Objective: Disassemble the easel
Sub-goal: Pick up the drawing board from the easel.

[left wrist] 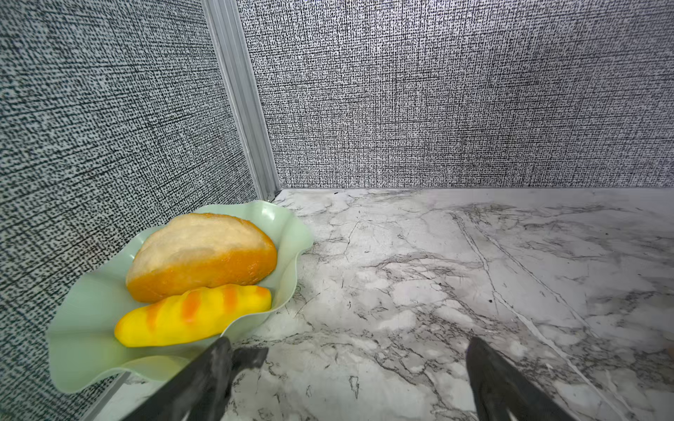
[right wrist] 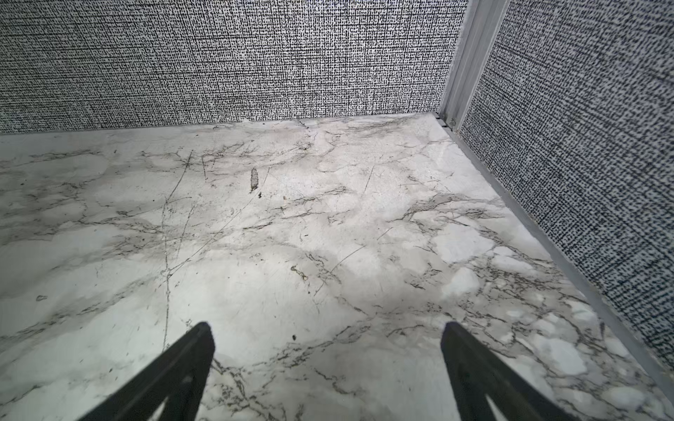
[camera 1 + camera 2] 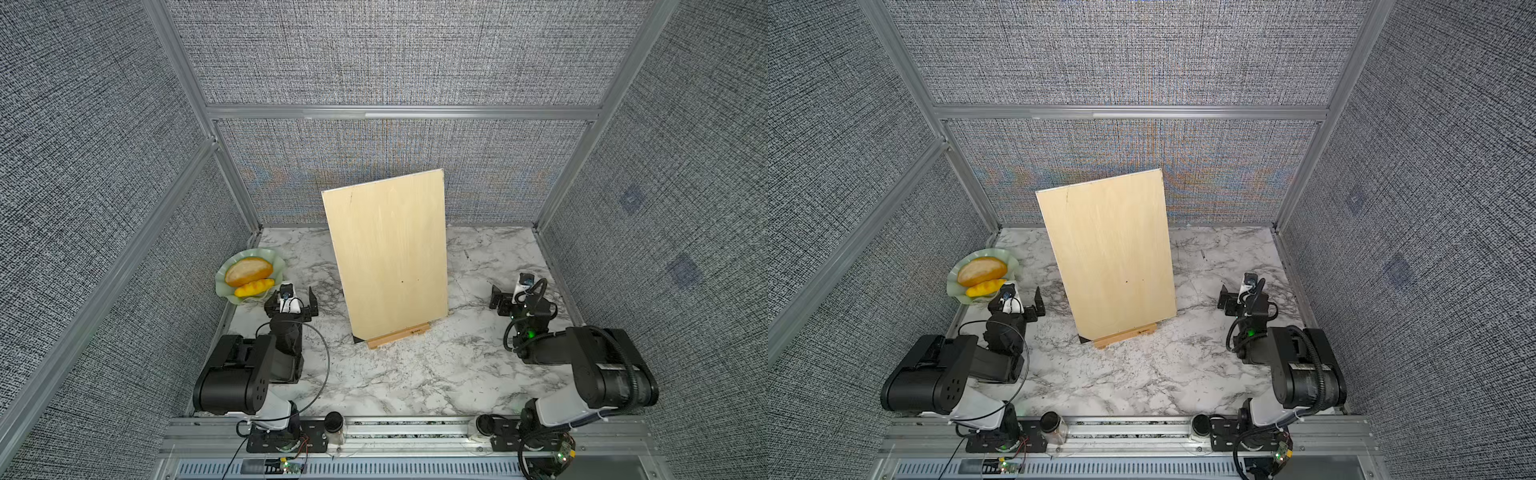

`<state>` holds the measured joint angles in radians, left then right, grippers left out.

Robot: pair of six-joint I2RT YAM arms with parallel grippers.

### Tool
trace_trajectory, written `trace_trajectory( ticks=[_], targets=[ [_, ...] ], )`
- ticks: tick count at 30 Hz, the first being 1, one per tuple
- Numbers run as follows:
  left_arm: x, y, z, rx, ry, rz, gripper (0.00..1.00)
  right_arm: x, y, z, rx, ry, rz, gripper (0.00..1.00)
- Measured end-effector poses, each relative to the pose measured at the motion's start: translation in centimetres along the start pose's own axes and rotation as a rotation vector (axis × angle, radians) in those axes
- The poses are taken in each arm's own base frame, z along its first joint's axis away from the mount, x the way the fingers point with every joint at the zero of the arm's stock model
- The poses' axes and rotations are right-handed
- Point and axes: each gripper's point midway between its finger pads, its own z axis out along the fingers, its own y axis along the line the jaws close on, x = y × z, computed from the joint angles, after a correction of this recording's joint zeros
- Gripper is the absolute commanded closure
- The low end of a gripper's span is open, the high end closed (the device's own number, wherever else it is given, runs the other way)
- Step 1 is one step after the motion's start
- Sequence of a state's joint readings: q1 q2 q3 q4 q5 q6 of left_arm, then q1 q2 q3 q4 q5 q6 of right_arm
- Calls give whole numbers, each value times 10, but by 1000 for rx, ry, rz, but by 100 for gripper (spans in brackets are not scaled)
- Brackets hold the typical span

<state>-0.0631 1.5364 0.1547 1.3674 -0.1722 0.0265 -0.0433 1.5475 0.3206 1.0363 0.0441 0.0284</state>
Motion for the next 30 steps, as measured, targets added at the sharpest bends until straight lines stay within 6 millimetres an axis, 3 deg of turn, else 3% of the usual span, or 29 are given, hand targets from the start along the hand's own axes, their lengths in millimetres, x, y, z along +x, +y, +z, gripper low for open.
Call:
trace_trajectory(
  ticks=[28, 30],
  targets=[
    [0, 0, 0, 0, 0, 0, 1, 0, 0, 0, 0, 0, 0, 1],
    [0, 0, 0, 0, 0, 0, 5, 0, 0, 0, 0, 0, 0, 5]
  ],
)
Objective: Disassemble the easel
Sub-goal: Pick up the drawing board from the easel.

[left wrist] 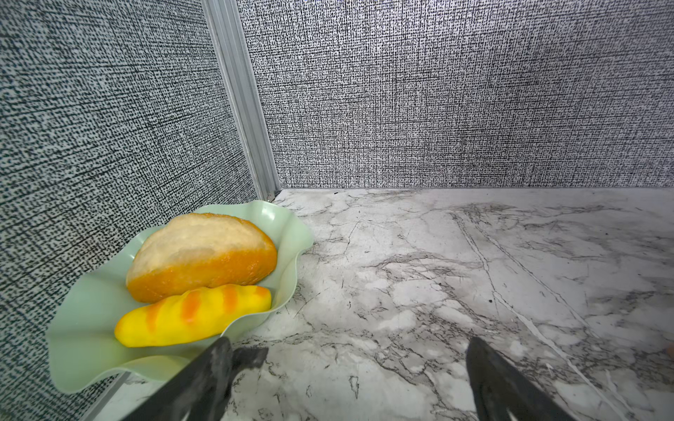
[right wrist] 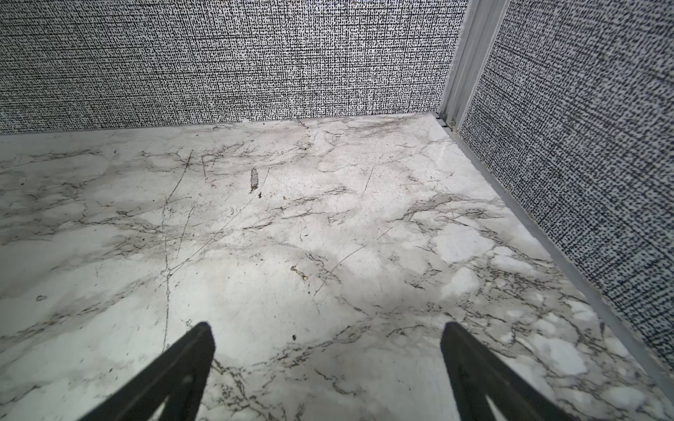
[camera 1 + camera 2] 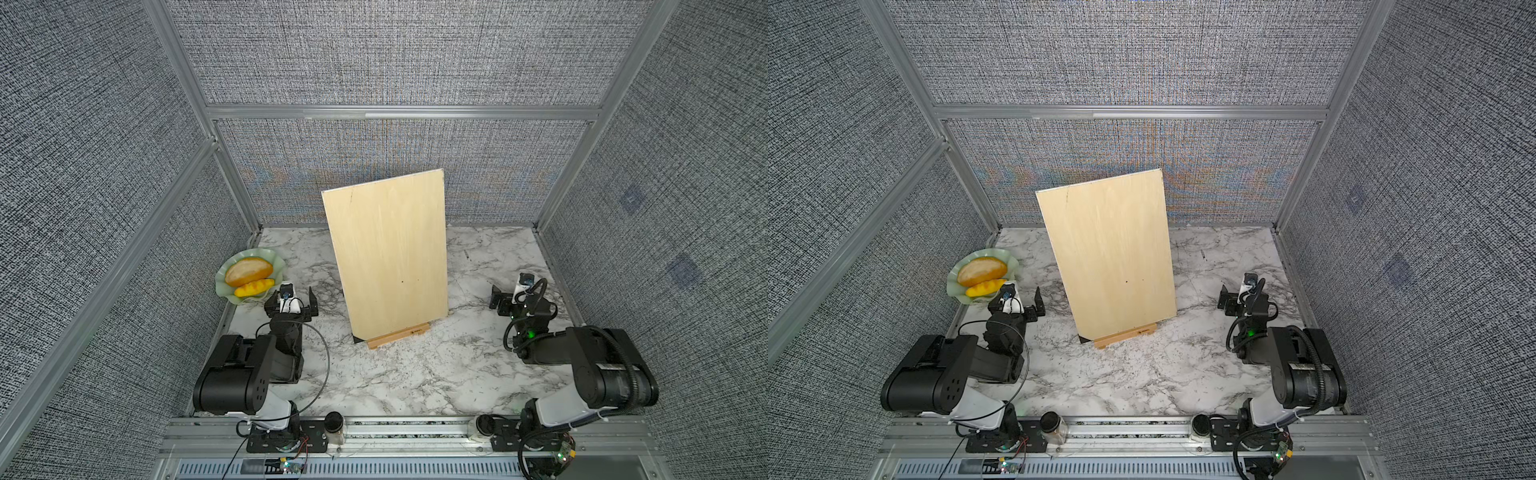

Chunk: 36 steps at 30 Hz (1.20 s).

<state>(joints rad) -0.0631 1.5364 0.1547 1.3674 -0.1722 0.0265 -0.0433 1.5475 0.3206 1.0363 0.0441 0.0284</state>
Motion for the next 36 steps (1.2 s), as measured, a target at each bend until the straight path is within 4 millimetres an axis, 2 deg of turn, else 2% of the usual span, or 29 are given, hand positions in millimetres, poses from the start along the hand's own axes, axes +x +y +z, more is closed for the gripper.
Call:
trace_trajectory(
  ticks=[4, 6, 8, 11, 13, 17, 20, 25, 28, 30, 33, 36],
  targets=[
    [0, 0, 0, 2, 0, 0, 24, 0, 0, 0, 0, 0, 0, 25],
    [0, -1, 0, 7, 0, 0, 28, 0, 0, 0, 0, 0, 0, 34],
    [0, -2, 0, 12, -1, 0, 29, 0, -1, 0, 1, 0, 1, 39],
    [-1, -1, -2, 9, -4, -1, 30, -1, -1, -1, -1, -1, 1, 40],
    [-9, 3, -5, -9, -26, -5, 33, -5, -1, -4, -9, -11, 7, 40],
    [-31, 10, -11, -42, -72, -19, 45, -15, -11, -13, 6, -40, 37, 40],
    [-54, 15, -11, -67, -94, -26, 49, -20, -11, -16, -13, -43, 53, 40],
    [-94, 20, -21, -67, -132, -55, 50, -43, 3, -13, -96, -28, 60, 39],
    [-111, 22, -31, -65, -136, -84, 45, -51, 14, -17, -164, -9, 69, 39],
    [-120, 24, -37, -63, -139, -113, 45, -54, 24, -21, -224, 12, 79, 39],
    [-130, 21, -41, -37, -120, -150, 49, -68, 43, -27, -340, 25, 99, 40],
    [-146, 13, -40, 17, -94, -183, 56, -91, 64, -36, -484, 21, 121, 49]
  ],
)
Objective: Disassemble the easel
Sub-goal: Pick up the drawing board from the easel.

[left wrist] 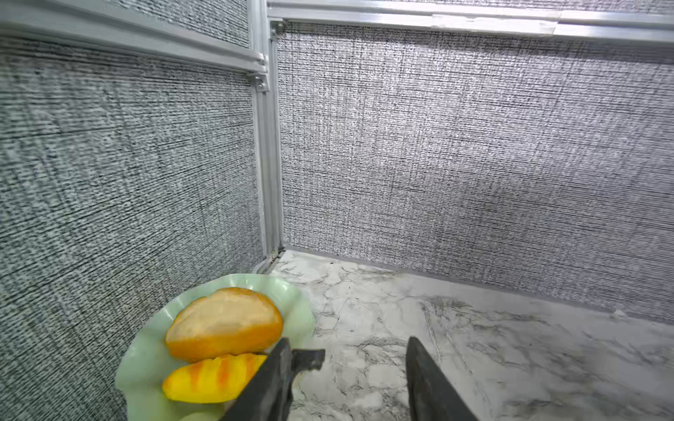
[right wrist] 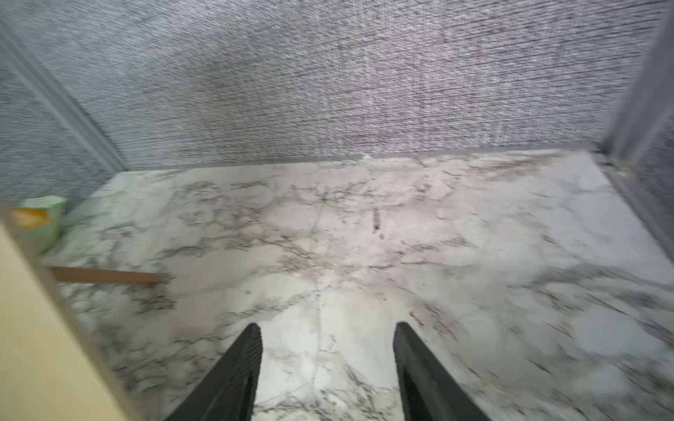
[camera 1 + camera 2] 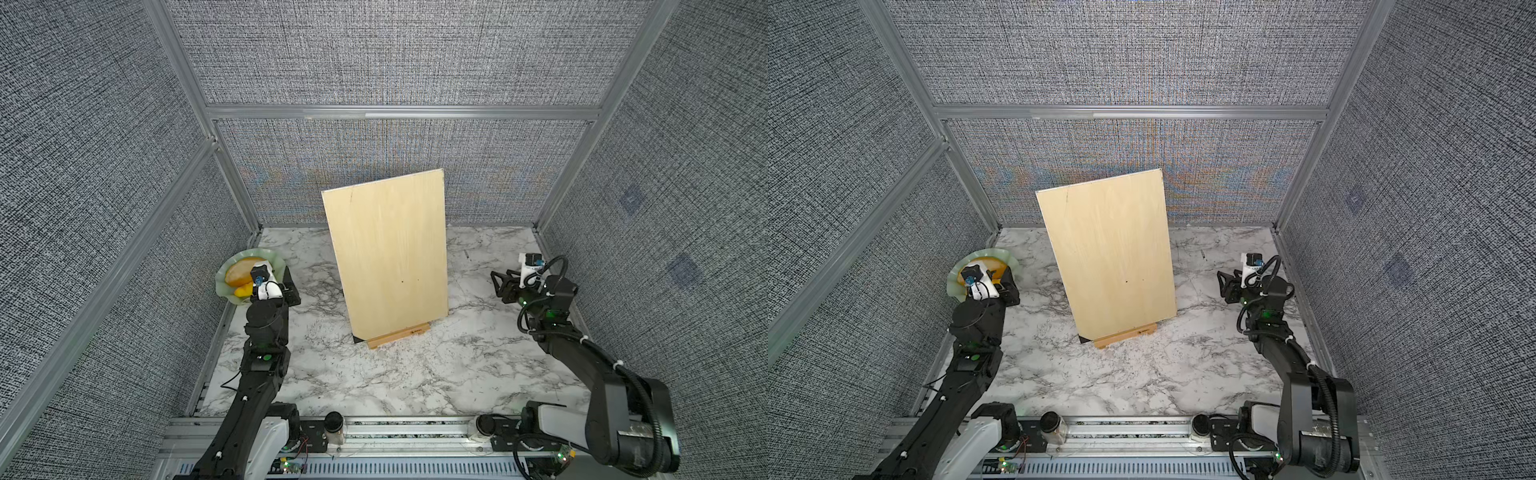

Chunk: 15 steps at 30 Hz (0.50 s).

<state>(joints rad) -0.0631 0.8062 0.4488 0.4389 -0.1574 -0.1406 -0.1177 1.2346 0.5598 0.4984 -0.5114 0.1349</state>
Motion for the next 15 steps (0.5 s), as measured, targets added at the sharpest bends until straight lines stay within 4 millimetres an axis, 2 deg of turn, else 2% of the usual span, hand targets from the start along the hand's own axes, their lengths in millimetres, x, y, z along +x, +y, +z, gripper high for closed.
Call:
trace_trajectory(
  ticks=[1, 5, 8, 13, 15],
  targets=[
    [-6, -4, 0, 17, 8, -11, 57, -7, 10, 1, -57, 2, 12, 51],
    [-28, -22, -2, 109, 33, -30, 47, -29, 48, -1, -282, 11, 62, 51],
    [-38, -39, -7, 200, 59, -42, 40, -32, 69, -2, -442, 31, 138, 51],
    [-44, -71, -12, 378, 132, -53, 38, -41, 84, 4, -642, 21, 273, 52],
    [-40, -83, -14, 449, 161, -58, 38, -49, 86, 9, -707, 10, 317, 56]
  ],
)
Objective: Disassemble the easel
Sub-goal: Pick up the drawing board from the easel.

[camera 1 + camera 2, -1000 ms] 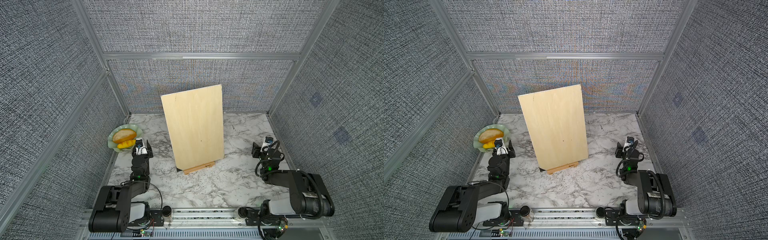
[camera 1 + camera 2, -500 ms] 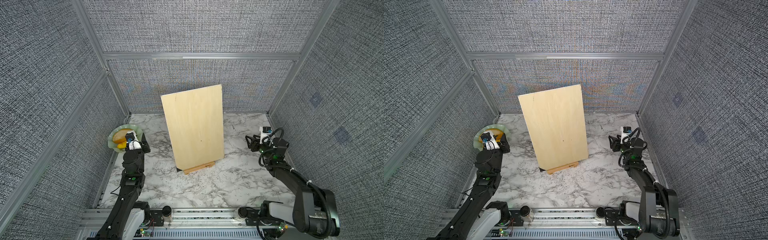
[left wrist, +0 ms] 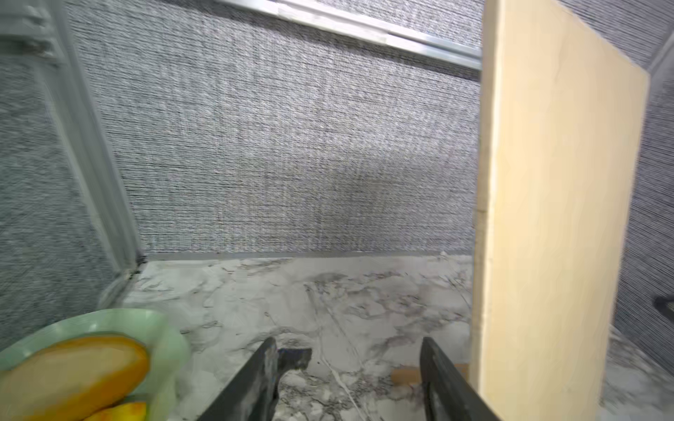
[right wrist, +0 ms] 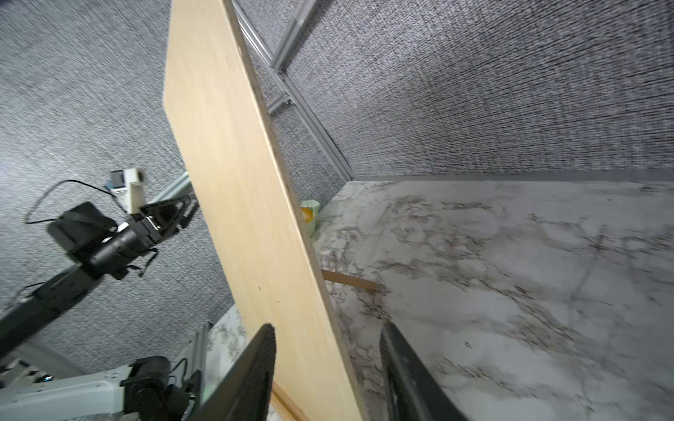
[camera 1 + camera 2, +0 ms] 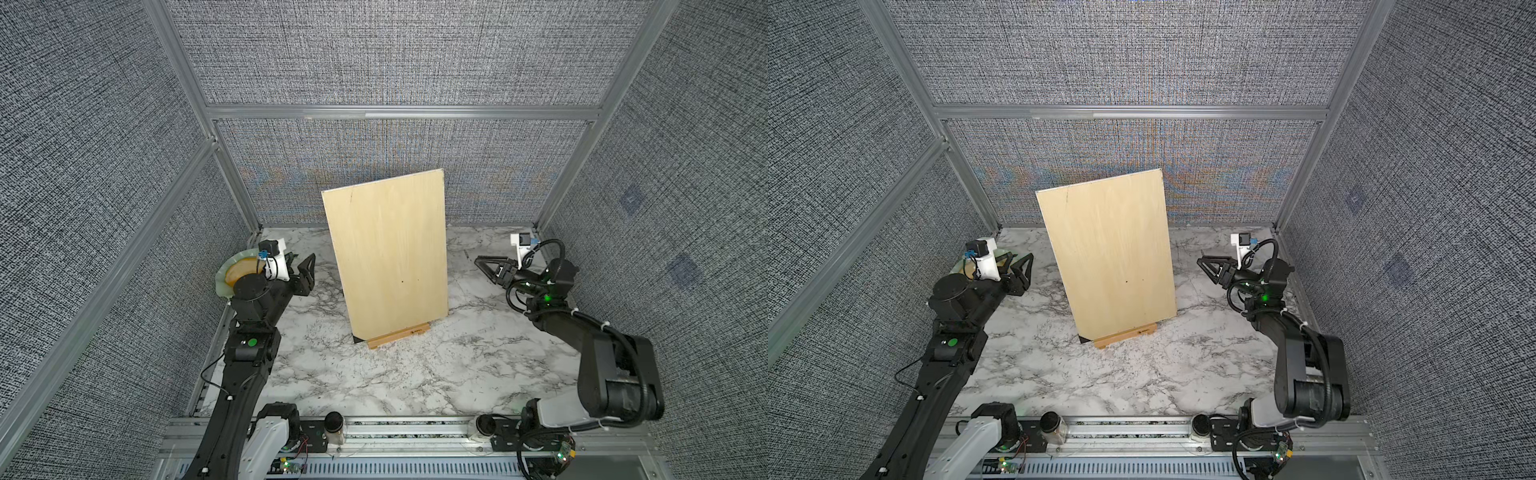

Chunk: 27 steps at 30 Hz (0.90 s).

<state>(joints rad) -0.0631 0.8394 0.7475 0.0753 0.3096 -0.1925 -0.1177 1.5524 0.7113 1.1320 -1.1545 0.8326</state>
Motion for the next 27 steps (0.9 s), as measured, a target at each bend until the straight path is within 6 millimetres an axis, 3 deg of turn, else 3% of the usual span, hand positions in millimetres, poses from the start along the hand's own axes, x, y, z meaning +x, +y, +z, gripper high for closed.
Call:
trace_trajectory(
  ticks=[7, 12, 19, 27],
  targets=[
    [9, -26, 3, 159, 64, -34, 35, -14, 22, 23, -168, 28, -2, 56],
    [14, -41, 4, 259, 92, -52, 36, -23, 21, 26, -185, 18, -19, 55],
    [26, -44, 12, 309, 143, -81, 36, -34, 22, 35, -196, 16, -49, 55],
    [36, -46, 21, 351, 174, -104, 36, -47, 15, 66, -142, 82, -122, 54]
  ],
)
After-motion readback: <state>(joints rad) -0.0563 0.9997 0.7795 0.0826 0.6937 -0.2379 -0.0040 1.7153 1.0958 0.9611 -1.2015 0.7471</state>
